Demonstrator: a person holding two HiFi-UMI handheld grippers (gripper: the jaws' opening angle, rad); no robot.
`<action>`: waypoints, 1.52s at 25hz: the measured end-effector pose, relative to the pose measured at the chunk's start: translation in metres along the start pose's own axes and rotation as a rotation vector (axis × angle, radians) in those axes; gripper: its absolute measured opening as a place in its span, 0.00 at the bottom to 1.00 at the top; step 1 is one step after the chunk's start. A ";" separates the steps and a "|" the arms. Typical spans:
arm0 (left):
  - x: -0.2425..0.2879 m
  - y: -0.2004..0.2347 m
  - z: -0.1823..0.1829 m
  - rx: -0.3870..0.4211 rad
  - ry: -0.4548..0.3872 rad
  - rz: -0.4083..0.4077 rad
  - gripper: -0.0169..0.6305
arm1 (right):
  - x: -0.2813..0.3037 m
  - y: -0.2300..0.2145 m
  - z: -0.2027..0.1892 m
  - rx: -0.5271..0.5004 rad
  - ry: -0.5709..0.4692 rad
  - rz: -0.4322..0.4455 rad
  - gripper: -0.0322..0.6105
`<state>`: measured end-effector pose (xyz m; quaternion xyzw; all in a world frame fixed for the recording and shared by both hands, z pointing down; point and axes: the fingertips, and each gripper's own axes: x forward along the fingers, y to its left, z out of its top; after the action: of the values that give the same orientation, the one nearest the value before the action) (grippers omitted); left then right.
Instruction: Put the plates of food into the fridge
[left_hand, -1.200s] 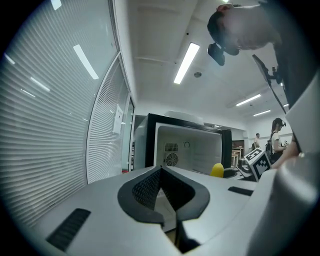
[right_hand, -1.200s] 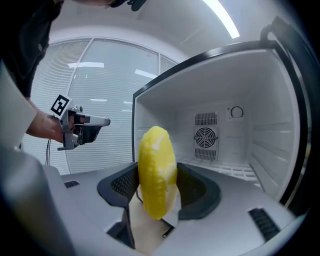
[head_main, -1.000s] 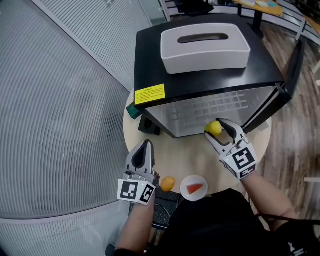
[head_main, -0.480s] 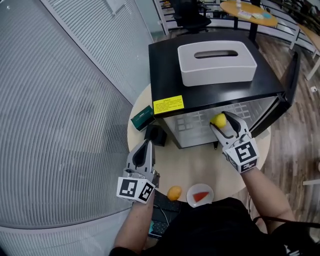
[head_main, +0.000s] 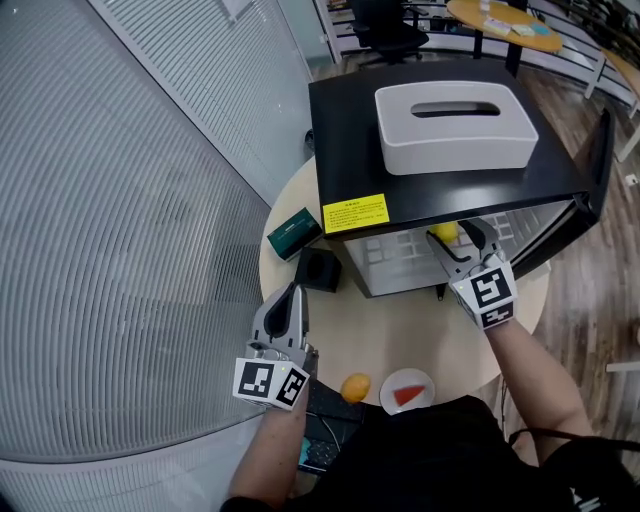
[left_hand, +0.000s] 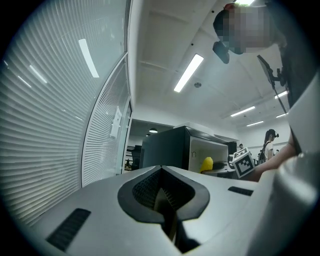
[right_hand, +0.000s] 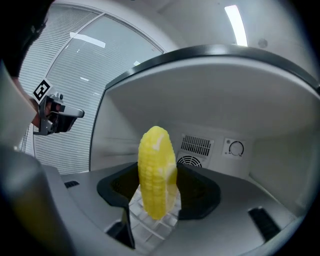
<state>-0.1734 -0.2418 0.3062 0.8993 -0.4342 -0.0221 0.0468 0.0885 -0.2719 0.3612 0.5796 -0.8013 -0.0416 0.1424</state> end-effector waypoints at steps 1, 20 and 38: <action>0.000 0.003 -0.001 -0.003 0.002 0.004 0.04 | 0.003 0.000 -0.002 -0.008 0.009 0.000 0.42; -0.014 0.034 -0.018 -0.045 0.023 0.092 0.04 | 0.055 0.014 -0.009 -0.109 0.053 0.040 0.42; -0.035 0.049 -0.019 -0.059 0.017 0.139 0.04 | 0.083 0.052 -0.006 -0.257 0.044 0.080 0.42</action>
<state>-0.2313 -0.2436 0.3301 0.8655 -0.4941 -0.0240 0.0785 0.0189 -0.3331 0.3938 0.5249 -0.8086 -0.1254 0.2345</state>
